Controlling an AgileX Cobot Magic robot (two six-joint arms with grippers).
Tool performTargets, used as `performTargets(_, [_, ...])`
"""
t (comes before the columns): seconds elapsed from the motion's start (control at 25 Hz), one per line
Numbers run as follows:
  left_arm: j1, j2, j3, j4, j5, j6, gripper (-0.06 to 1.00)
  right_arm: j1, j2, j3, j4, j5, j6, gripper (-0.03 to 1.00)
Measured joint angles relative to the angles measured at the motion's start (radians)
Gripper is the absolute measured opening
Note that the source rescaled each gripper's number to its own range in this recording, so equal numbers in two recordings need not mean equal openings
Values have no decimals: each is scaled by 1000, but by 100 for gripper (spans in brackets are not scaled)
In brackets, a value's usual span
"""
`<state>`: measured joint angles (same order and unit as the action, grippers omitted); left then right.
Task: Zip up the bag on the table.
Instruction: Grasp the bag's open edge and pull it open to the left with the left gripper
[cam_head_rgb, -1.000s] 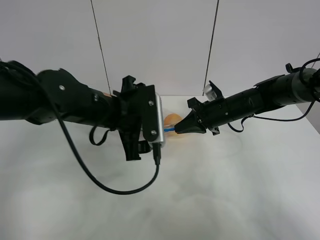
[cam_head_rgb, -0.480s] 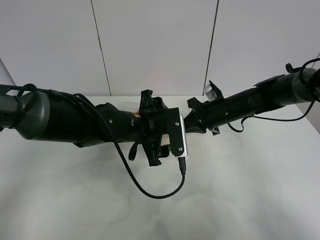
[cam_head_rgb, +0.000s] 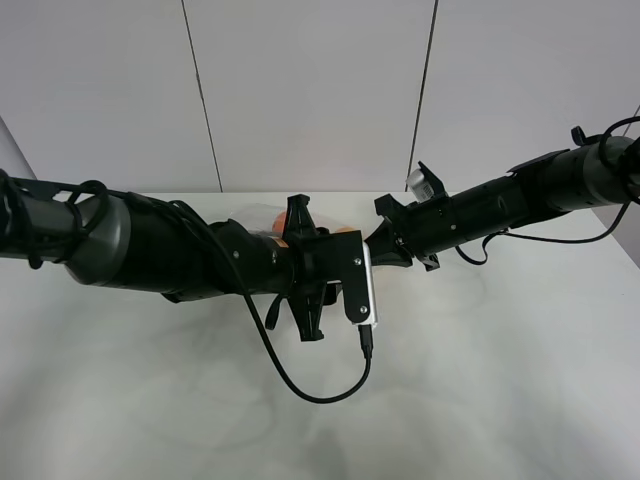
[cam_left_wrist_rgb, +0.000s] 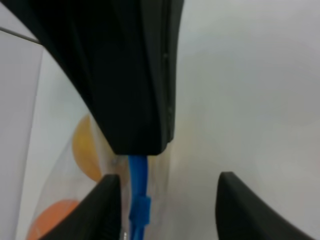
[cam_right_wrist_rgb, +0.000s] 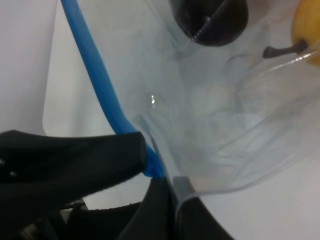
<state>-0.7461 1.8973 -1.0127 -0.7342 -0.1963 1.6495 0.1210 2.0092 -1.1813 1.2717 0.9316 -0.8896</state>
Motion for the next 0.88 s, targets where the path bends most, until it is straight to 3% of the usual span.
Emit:
performTargets(0.4, [0, 0, -12, 0, -20, -1, 30, 0, 0, 0, 0, 0, 0, 0])
performTargets(0.68, [0, 0, -12, 0, -41, -1, 3, 0, 0, 0, 10, -6, 0, 0])
performTargets(0.88, [0, 0, -12, 0, -41, -1, 1, 0, 0, 0, 11, -7, 0, 0])
